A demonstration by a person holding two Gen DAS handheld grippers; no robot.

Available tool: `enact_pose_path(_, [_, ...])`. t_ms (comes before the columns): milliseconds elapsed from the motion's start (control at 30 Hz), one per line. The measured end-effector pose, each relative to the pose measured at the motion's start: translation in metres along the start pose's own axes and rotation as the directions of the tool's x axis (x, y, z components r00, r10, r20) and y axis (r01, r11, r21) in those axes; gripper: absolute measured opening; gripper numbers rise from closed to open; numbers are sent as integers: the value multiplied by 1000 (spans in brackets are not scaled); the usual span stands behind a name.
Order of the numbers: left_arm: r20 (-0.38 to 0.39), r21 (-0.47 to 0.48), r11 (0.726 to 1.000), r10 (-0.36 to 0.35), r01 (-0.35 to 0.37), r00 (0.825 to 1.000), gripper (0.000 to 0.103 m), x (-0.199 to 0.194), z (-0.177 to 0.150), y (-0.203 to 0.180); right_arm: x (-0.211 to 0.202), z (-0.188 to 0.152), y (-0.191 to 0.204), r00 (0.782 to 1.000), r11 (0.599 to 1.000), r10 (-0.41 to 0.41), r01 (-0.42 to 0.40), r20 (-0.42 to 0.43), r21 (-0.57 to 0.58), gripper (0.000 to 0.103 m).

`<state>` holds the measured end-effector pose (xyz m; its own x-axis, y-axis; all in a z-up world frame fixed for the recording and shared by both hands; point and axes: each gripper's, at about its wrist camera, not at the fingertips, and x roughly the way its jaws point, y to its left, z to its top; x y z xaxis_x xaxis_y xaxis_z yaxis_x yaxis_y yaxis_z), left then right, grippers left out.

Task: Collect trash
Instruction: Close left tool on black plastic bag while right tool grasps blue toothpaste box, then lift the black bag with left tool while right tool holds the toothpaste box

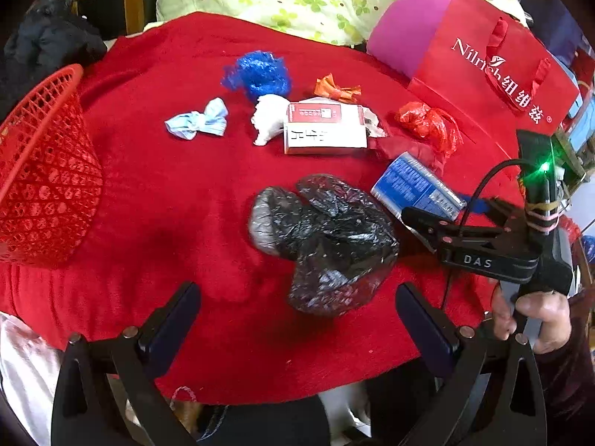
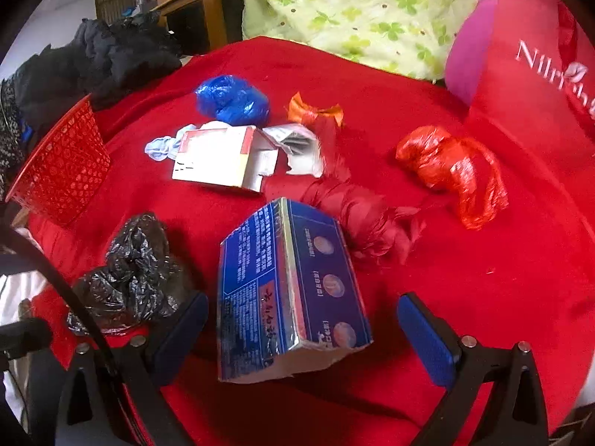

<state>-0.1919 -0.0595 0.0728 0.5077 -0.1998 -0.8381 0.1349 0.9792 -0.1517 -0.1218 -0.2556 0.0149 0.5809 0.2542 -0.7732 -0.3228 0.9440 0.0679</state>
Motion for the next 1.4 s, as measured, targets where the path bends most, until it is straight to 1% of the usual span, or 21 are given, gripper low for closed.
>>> enact_pose_path(33, [-5, 0, 1000, -2, 2, 1000, 103, 2, 1, -1, 2, -2, -4, 1000, 999, 23, -23, -6, 22, 80])
enact_pose_path(67, [-11, 1, 1000, -3, 3, 1000, 103, 6, 3, -4, 4, -3, -8, 999, 998, 42, -41, -10, 46, 74])
enact_pose_path(100, [-15, 4, 1000, -6, 6, 1000, 103, 9, 5, -6, 5, -5, -11, 999, 997, 52, -51, -16, 65, 61])
enact_pose_path(133, [-17, 7, 1000, -10, 10, 1000, 103, 12, 7, -9, 7, -8, -16, 998, 994, 65, -63, -24, 93, 54])
enact_pose_path(200, [-21, 20, 1000, -22, 22, 1000, 100, 19, 9, -16, 3, -13, -23, 996, 988, 92, -90, -6, 129, 54])
enact_pose_path(233, [-28, 28, 999, -27, 28, 999, 95, 22, 10, -19, 0, -16, -28, 995, 983, 104, -104, 5, 151, 53])
enact_pose_path(300, [-44, 46, 998, -46, 48, 998, 81, 31, 12, -26, -5, -20, -36, 992, 975, 123, -125, 20, 184, 53])
enact_pose_path(400, [-81, 54, 995, -74, 78, 994, 52, 45, 13, -31, -15, -29, -51, 986, 953, 162, -169, 48, 250, 53])
enact_pose_path(467, [-97, 43, 993, -108, 112, 989, 24, 51, 12, -29, -25, -35, -62, 983, 942, 170, -184, 71, 282, 53])
enact_pose_path(533, [-81, 36, 991, -129, 132, 988, 13, 49, 12, -27, -34, -36, -65, 983, 942, 159, -178, 89, 286, 53])
enact_pose_path(633, [-24, 49, 985, -164, 165, 986, 8, 34, 15, -22, -48, -34, -65, 982, 945, 146, -173, 118, 279, 53])
enact_pose_path(733, [26, 66, 984, -169, 167, 985, 5, 19, 18, -16, -57, -28, -61, 978, 942, 149, -184, 145, 280, 53])
enact_pose_path(833, [65, 51, 984, -173, 170, 983, 5, 7, 21, -3, -66, -21, -49, 975, 949, 148, -187, 166, 252, 53])
enact_pose_path(933, [99, 23, 989, -151, 149, 984, 6, 0, 21, 12, -68, -14, -33, 977, 961, 128, -165, 172, 223, 53])
enact_pose_path(1000, [67, -5, 989, -150, 151, 986, 33, 3, 20, 20, -68, -13, -25, 978, 966, 122, -157, 172, 208, 53])
enact_pose_path(1033, [51, -28, 989, -146, 148, 988, 66, 6, 18, 23, -68, -13, -23, 978, 967, 119, -153, 171, 203, 53])
enact_pose_path(1067, [49, -62, 987, -143, 146, 988, 77, 10, 18, 25, -69, -14, -22, 979, 968, 117, -150, 169, 201, 53])
enact_pose_path(1100, [59, -86, 985, -146, 151, 988, 82, 13, 18, 26, -67, -14, -21, 979, 968, 115, -148, 166, 201, 53])
enact_pose_path(1200, [35, -105, 981, -157, 160, 987, 82, 27, 23, 22, -69, -20, -24, 980, 966, 116, -150, 162, 212, 53])
enact_pose_path(1333, [-39, -128, 979, -166, 160, 985, 83, 65, 31, 14, -71, -24, -33, 981, 964, 102, -138, 165, 228, 53])
enact_pose_path(1400, [-36, -135, 977, -169, 163, 985, 83, 74, 31, 12, -75, -26, -39, 981, 962, 95, -134, 172, 237, 53])
